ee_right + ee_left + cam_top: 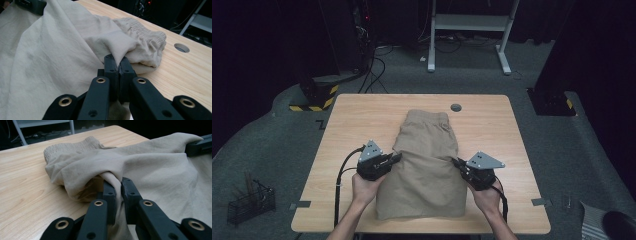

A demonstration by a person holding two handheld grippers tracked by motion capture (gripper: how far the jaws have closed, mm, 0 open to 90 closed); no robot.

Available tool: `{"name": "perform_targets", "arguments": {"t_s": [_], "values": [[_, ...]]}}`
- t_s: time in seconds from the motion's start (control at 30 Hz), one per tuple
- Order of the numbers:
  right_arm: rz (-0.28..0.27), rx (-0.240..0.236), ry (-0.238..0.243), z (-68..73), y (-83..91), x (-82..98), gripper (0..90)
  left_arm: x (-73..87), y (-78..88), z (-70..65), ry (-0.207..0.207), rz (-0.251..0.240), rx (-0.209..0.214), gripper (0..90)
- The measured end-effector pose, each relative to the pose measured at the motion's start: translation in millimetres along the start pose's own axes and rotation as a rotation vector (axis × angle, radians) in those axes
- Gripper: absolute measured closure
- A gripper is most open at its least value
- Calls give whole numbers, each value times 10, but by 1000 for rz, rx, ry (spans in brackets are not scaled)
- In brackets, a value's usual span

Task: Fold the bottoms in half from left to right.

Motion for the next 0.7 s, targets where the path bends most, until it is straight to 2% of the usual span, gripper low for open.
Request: {"name": "perform_targets", "arguments": {"t_s": [0.7], "values": [[-35, 9, 39, 41, 109, -151, 880, -146, 130, -31, -15, -51, 8, 829]]}}
Point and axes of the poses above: each handheld gripper's, and its own axes: y roughly backward along the jaws, x roughly out of its underside, z roughly to its left, the point moved 6 cm from there along -y, roughly forward along the jaws, and after that the axes turned 11 degrees about -x, right-handed, at the moved point
